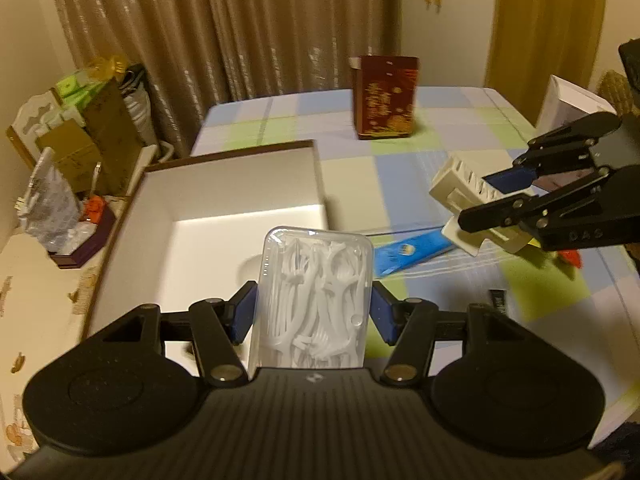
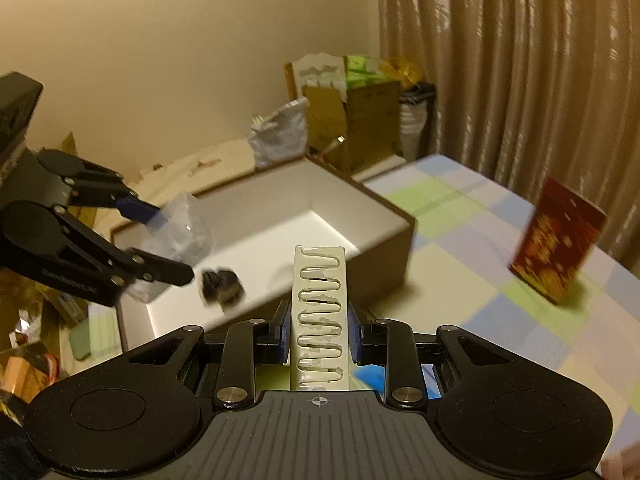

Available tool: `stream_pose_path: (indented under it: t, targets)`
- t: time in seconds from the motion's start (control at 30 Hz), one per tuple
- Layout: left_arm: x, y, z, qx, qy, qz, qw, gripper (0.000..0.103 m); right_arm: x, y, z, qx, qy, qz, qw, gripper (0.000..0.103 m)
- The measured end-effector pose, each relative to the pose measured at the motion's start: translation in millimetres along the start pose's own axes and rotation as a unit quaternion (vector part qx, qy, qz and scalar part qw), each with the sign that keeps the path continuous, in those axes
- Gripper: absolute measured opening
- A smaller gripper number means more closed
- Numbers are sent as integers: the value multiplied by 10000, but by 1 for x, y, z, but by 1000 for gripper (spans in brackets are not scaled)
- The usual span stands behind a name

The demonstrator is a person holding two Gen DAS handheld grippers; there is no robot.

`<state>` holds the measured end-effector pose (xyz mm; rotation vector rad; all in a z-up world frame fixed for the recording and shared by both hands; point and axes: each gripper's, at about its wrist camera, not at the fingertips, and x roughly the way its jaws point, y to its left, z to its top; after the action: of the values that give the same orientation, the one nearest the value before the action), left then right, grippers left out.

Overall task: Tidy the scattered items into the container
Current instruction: 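Carry the floss box and white holder into the box and release both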

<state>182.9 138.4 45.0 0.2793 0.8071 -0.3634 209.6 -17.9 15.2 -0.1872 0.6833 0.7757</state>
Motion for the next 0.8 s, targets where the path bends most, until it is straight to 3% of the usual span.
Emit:
stream_pose_path:
  t: [0.37, 0.8]
  targets:
    - [5, 72, 5, -113, -53, 337, 9994, 55, 54, 31, 55, -274, -155, 225, 9993, 30]
    - [48, 119, 17, -53, 114, 188, 9997, 53, 120, 27, 85, -279, -69, 117, 9995, 30]
